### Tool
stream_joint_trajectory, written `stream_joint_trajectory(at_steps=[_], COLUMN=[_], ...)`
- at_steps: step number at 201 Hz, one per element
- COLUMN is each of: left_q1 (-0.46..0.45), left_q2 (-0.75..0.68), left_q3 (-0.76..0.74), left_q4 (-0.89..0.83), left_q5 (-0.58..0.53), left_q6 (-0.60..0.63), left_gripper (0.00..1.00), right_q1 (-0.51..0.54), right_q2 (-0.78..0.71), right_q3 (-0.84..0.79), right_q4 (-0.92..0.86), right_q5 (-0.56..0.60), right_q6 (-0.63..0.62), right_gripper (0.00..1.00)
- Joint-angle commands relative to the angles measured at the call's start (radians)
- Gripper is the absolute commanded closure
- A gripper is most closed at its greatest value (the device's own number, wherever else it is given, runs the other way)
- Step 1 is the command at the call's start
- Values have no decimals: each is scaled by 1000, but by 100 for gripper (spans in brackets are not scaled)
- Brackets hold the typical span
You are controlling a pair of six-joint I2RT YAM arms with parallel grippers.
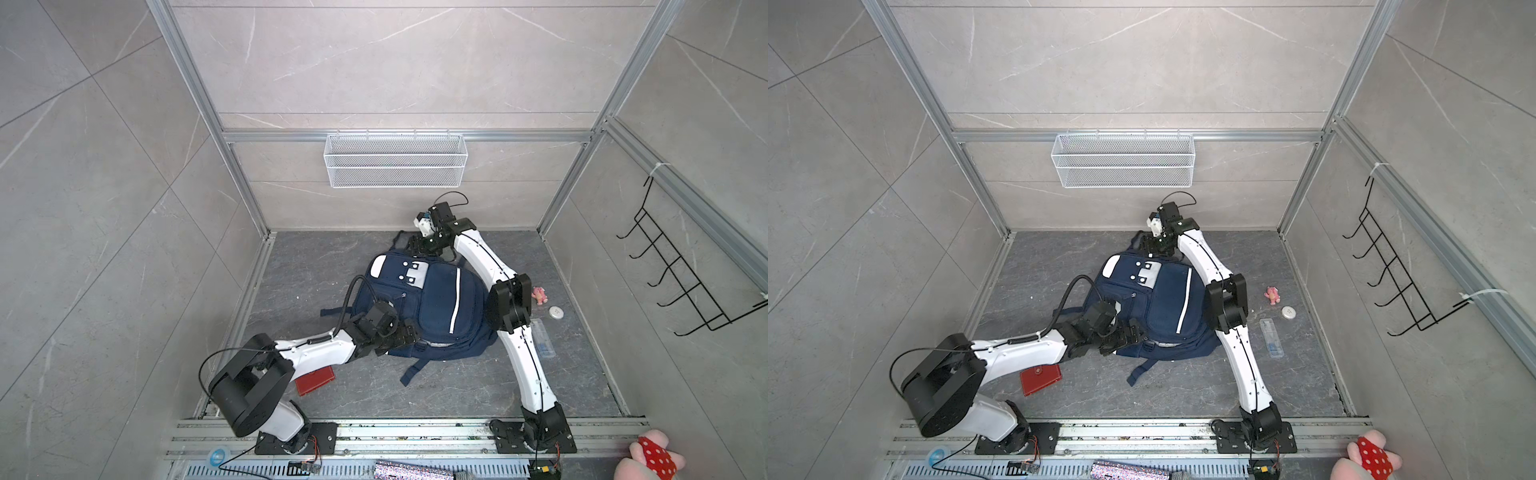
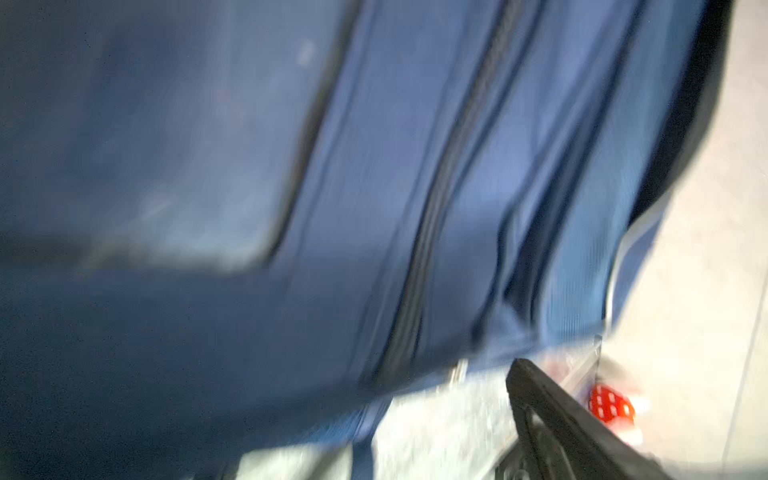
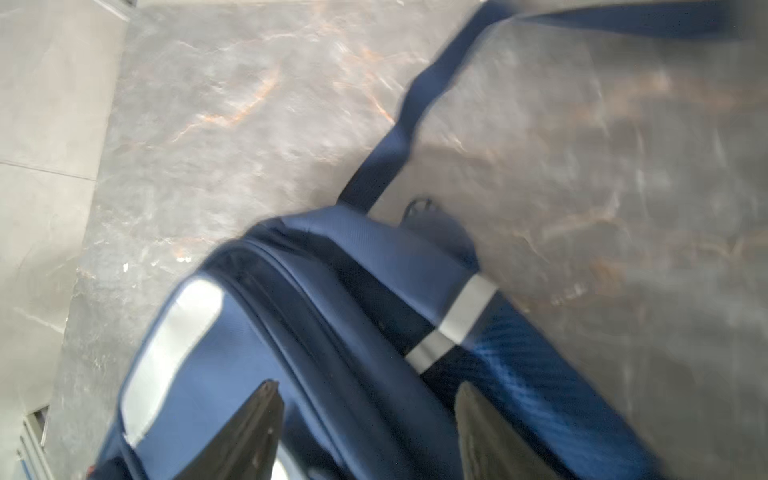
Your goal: Pack the student bag
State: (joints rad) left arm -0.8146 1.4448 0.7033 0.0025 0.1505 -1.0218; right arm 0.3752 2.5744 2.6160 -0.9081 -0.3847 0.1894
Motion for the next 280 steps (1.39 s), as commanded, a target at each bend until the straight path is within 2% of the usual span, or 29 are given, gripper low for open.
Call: stream_joint_trajectory(at_steps=[1, 18, 42, 60, 71, 92, 113, 132, 143, 171, 184, 204, 222, 247, 280], left_q1=[13, 11, 17, 107, 173, 266, 338, 396, 400, 391, 387, 378, 359, 312, 296], left_q2=[-133, -232, -420, -492, -490, -425, -328, -235, -173, -61, -51, -66, -91, -149, -259], left_q3=[-3, 44, 18, -12, -14, -7, 7, -12, -7, 49, 59, 37, -34, -140, -277], left_q4=[-137, -296, -398, -455, -472, -453, -404, -269, -196, -124, -112, -103, -37, 1, 66], left_q5=[-28, -63, -154, -136, -95, -35, -13, 17, 32, 109, 144, 157, 165, 112, 77], left_q6=[-4, 72, 103, 145, 167, 205, 229, 255, 309, 403, 404, 379, 314, 249, 127], left_gripper=[2, 3, 6, 4, 1, 1, 1, 0, 1, 2, 4, 11, 19, 26, 24], right_q1=[-41, -37, -23, -11, -2, 3, 9, 19, 19, 21, 13, -31, -95, -156, -161], right_q2=[-31, -123, -286, -469, -609, -864, -1045, -1148, -1153, -1142, -1122, -1071, -1033, -942, -794], right_q3=[111, 87, -21, -279, -486, -854, -1090, -1260, -1340, -1467, -1520, -1586, -1626, -1571, -1366], right_q4=[-141, -161, -189, -151, -80, -6, -48, -71, -97, -91, -61, -18, 39, 101, 128], right_q5=[27, 62, 110, 124, 107, 75, 5, -134, -222, -223, -177, -137, -160, -154, -129], right_q6=[-46, -56, -63, -42, -18, 45, 57, 35, 8, -24, -22, -39, -50, -46, -59], right_gripper=[31, 29, 29, 28, 28, 25, 24, 23, 25, 26, 25, 26, 26, 26, 27])
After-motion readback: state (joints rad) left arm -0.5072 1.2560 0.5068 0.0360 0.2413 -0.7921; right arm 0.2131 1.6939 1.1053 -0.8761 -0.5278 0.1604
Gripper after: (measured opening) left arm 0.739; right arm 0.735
